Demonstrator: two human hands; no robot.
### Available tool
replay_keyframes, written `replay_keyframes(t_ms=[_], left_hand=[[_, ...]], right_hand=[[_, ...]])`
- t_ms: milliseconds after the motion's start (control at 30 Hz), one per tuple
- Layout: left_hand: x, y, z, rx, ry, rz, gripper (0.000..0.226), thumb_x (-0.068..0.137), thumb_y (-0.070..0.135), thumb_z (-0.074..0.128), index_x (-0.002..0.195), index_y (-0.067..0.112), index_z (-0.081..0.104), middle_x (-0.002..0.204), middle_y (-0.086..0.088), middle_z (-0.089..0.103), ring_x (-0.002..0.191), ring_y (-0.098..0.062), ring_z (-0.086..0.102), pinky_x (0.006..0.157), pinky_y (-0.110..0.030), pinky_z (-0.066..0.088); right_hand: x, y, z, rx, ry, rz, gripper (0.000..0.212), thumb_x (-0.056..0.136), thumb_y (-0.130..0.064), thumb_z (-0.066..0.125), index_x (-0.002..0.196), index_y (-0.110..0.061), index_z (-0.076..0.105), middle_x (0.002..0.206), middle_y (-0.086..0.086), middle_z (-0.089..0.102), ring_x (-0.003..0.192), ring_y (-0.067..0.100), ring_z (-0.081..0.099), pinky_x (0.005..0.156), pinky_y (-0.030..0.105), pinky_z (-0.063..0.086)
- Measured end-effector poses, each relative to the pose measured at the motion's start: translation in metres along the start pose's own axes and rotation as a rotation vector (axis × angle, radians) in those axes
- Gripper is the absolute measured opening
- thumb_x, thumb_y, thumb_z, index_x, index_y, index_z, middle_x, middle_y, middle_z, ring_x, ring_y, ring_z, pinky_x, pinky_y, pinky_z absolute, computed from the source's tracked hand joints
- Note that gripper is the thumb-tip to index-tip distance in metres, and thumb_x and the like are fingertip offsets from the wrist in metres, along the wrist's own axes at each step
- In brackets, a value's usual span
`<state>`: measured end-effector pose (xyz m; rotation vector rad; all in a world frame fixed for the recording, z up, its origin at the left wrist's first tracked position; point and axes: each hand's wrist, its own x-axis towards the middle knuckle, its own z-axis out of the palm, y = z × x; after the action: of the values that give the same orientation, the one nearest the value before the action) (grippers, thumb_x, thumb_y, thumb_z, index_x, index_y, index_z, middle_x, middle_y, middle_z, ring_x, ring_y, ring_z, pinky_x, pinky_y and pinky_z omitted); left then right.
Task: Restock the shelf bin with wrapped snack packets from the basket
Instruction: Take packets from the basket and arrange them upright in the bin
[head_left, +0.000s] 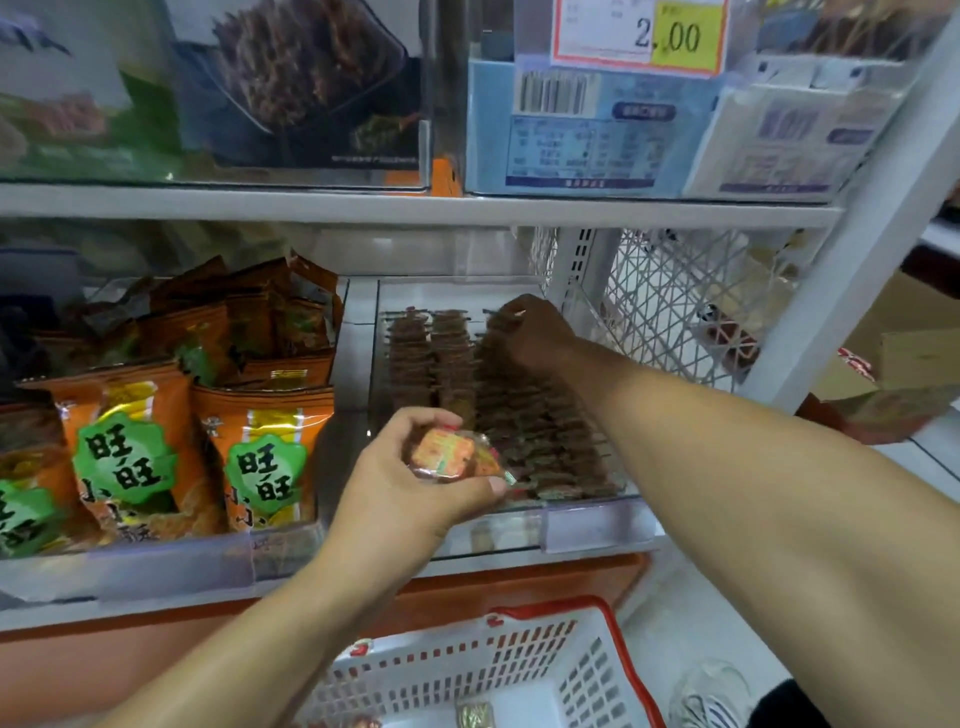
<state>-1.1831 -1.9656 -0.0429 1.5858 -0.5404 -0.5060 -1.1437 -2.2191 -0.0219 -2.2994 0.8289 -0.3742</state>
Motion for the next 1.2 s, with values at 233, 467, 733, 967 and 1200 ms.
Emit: replay_keyframes(t_ms=[233, 467, 733, 967, 1200], left_hand=[[-0.001, -0.002, 0.0, -0.072, -0.032, -0.089, 0.056, 0.053, 0.017, 0.101, 0.093, 0.042, 0.07, 0.091, 0.011, 0.073, 0.083, -0.006, 0.074, 0.067, -0.029, 0.064], [-0.003, -0.003, 0.004, -0.123, -0.053, -0.139, 0.059, 0.044, 0.022, 0.098, 0.093, 0.04, 0.07, 0.105, -0.002, 0.069, 0.092, -0.023, 0.074, 0.073, -0.042, 0.066], [-0.003, -0.003, 0.005, -0.14, -0.052, -0.156, 0.059, 0.043, 0.022, 0.097, 0.093, 0.039, 0.07, 0.104, -0.004, 0.069, 0.091, -0.024, 0.074, 0.073, -0.043, 0.066], [-0.003, -0.001, 0.003, -0.143, -0.064, -0.166, 0.055, 0.049, 0.015, 0.097, 0.09, 0.04, 0.07, 0.101, -0.002, 0.07, 0.086, -0.02, 0.075, 0.073, -0.042, 0.066], [-0.006, 0.001, -0.001, -0.177, -0.091, -0.182, 0.055, 0.052, 0.01, 0.099, 0.091, 0.037, 0.072, 0.103, -0.005, 0.07, 0.085, -0.017, 0.076, 0.071, -0.039, 0.065]], right_hand=[[0.008, 0.005, 0.02, 0.2, 0.003, 0.076, 0.07, 0.089, -0.013, 0.072, 0.148, -0.017, 0.035, 0.132, 0.01, 0.054, 0.113, 0.027, 0.059, 0.093, 0.029, 0.047], [0.006, -0.002, 0.034, 0.343, 0.008, 0.142, 0.075, 0.092, 0.001, 0.06, 0.154, -0.028, 0.029, 0.139, 0.008, 0.057, 0.094, 0.017, 0.06, 0.057, 0.018, 0.046], [0.003, 0.001, 0.043, 0.36, 0.175, 0.14, 0.071, 0.09, 0.004, 0.058, 0.15, -0.023, 0.033, 0.126, 0.007, 0.06, 0.097, 0.014, 0.058, 0.072, 0.018, 0.042], [0.004, -0.004, 0.047, 0.453, 0.232, 0.177, 0.075, 0.088, 0.015, 0.049, 0.151, -0.022, 0.034, 0.143, 0.01, 0.053, 0.123, 0.024, 0.056, 0.09, 0.026, 0.049], [0.0, -0.001, 0.047, 0.151, 0.168, 0.098, 0.057, 0.091, 0.002, 0.054, 0.146, -0.015, 0.049, 0.142, 0.01, 0.057, 0.13, 0.027, 0.055, 0.108, 0.032, 0.044]])
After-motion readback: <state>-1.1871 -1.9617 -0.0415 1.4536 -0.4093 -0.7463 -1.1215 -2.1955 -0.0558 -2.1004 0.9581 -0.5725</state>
